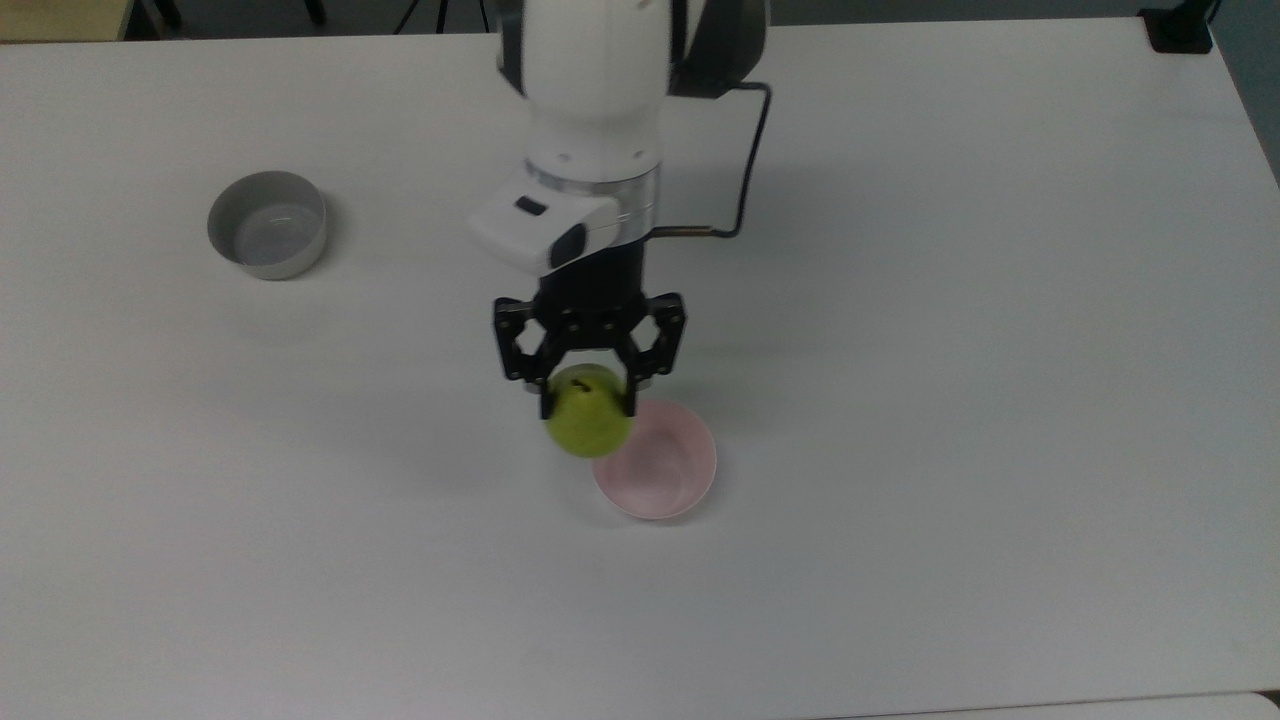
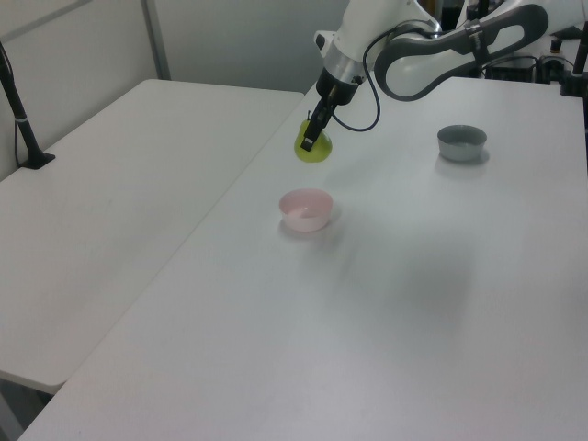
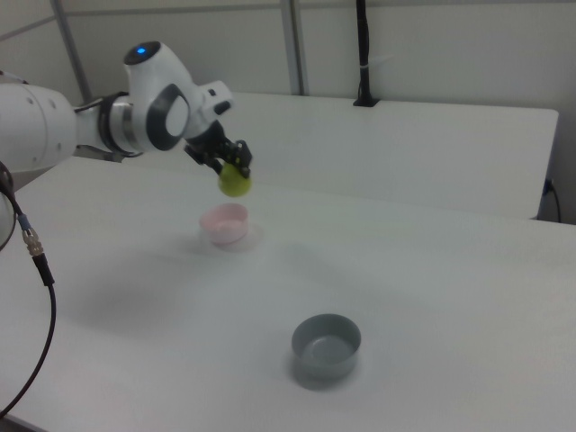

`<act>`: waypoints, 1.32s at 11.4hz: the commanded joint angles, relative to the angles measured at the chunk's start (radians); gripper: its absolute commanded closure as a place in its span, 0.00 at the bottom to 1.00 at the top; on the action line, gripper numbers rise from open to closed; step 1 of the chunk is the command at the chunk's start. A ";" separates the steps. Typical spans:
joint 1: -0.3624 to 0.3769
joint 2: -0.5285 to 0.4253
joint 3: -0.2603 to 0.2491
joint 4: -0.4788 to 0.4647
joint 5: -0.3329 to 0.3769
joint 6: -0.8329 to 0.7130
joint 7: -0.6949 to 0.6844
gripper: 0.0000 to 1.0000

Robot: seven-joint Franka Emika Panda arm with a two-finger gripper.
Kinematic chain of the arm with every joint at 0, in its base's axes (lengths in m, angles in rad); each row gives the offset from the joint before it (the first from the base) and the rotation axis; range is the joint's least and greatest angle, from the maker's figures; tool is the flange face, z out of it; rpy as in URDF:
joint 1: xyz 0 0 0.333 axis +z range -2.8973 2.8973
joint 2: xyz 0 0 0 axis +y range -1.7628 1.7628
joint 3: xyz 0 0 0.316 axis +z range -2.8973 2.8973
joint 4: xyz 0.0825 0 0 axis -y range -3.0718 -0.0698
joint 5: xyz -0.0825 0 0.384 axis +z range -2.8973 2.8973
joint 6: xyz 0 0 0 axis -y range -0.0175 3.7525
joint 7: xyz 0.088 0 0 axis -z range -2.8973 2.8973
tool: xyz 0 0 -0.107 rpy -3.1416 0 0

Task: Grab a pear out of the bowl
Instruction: 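Lift the pear up out of the pink bowl, then carry the pear beside the pink bowl and lower it to the table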

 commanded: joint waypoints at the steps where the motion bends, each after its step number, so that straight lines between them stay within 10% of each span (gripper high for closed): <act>1: -0.078 0.029 -0.001 -0.007 -0.016 0.061 -0.042 0.60; 15: -0.204 0.231 -0.001 -0.007 -0.018 0.380 -0.217 0.53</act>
